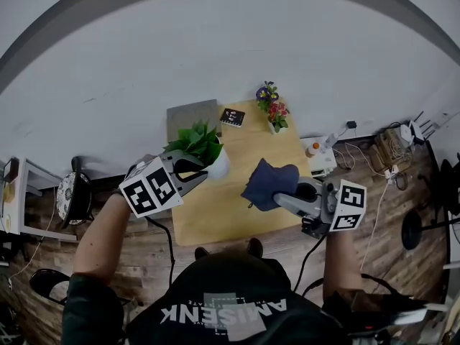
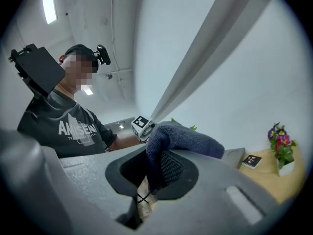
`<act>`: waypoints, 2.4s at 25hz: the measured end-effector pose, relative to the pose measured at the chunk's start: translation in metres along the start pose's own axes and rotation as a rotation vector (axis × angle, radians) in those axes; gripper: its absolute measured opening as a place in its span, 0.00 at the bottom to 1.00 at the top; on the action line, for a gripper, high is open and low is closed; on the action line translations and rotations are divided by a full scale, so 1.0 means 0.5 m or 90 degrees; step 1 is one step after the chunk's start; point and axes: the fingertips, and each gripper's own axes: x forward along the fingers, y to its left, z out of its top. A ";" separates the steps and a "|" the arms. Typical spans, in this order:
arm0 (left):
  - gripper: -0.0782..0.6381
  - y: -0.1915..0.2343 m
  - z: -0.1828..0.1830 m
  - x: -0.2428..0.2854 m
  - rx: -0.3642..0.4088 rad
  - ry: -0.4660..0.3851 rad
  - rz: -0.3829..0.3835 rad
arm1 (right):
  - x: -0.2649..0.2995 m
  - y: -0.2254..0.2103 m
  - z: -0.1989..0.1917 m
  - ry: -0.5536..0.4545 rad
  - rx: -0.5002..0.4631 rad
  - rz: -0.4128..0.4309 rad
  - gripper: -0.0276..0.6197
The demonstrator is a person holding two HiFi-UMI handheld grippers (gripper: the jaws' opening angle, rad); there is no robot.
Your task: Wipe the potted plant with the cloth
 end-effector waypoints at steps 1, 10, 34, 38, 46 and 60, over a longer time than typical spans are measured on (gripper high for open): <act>0.14 0.002 -0.008 0.014 0.002 0.011 0.003 | -0.006 -0.007 0.004 -0.003 -0.005 -0.023 0.09; 0.14 0.017 -0.090 0.138 0.011 0.102 0.009 | -0.042 -0.065 0.035 -0.040 -0.033 -0.203 0.09; 0.14 -0.095 0.120 0.006 0.115 -0.054 -0.094 | 0.061 -0.181 -0.034 0.098 -0.061 -0.225 0.09; 0.14 -0.078 0.105 0.014 0.090 -0.032 -0.079 | 0.079 -0.155 -0.038 0.094 -0.066 -0.200 0.09; 0.14 -0.058 0.084 0.039 0.014 0.007 -0.060 | 0.118 -0.099 -0.073 0.123 -0.081 -0.178 0.09; 0.14 -0.056 0.005 0.065 -0.031 0.058 -0.034 | 0.139 -0.045 -0.098 0.107 -0.056 -0.162 0.09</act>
